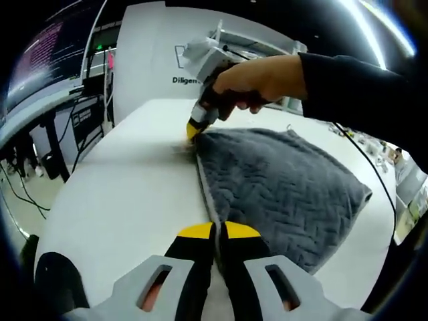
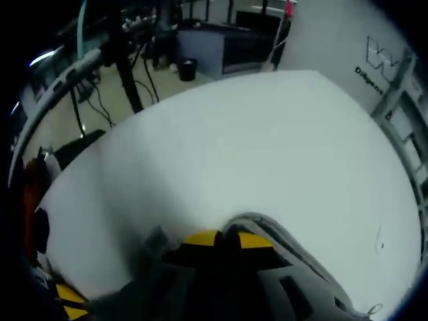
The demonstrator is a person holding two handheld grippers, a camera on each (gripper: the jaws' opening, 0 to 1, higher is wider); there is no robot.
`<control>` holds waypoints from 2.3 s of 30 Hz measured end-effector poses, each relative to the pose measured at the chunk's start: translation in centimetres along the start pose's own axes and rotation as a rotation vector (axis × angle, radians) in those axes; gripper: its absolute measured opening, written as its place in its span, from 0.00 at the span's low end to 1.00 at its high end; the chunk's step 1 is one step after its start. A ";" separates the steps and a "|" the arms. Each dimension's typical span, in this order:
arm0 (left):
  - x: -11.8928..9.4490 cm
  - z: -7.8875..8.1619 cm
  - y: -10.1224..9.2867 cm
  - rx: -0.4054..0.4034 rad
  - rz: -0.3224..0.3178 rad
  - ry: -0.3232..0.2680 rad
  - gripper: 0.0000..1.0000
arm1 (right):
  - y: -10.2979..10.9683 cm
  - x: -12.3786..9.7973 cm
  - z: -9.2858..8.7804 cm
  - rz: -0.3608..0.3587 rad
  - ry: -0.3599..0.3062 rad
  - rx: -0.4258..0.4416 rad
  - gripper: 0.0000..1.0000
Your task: Open the folded towel by lifting each exposed corner and separating the folded layers until the towel lies flat within the target outline without major curled edges
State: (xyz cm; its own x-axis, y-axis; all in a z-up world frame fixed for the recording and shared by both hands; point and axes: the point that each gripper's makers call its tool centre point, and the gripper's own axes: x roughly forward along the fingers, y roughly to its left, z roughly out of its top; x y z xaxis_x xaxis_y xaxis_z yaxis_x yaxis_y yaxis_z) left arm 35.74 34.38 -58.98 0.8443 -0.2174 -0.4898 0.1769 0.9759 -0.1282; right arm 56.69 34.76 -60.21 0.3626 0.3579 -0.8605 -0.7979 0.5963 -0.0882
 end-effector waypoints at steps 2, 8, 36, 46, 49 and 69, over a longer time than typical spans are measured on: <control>0.0 -0.1 -0.1 0.006 0.004 0.000 0.03 | 0.0 0.0 0.0 0.001 -0.003 -0.003 0.05; -0.2 -0.1 0.1 0.019 0.019 -0.017 0.09 | 0.0 -0.5 0.4 0.024 -0.041 -0.014 0.11; -3.3 0.6 -1.4 -0.107 0.110 -0.187 0.71 | 1.5 -5.9 3.3 0.348 -0.280 -0.572 0.67; -5.4 2.2 -2.9 -0.177 0.253 -0.314 0.99 | 1.0 -8.5 1.0 0.372 -0.195 -0.869 0.67; -5.3 2.5 -3.2 -0.174 0.242 -0.314 0.99 | 1.3 -9.2 0.7 0.393 -0.186 -0.927 0.68; -7.6 3.3 -8.0 -0.319 0.091 -0.225 0.98 | -3.2 -19.6 1.3 0.340 -0.007 -1.266 0.65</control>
State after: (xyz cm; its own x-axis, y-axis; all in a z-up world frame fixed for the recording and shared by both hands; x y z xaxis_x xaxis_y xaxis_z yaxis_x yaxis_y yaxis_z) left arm 29.59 28.33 -51.35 0.9453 -0.0851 -0.3148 -0.0401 0.9276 -0.3713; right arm 52.77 26.74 -42.43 0.0538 0.3620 -0.9306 -0.7448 -0.6062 -0.2788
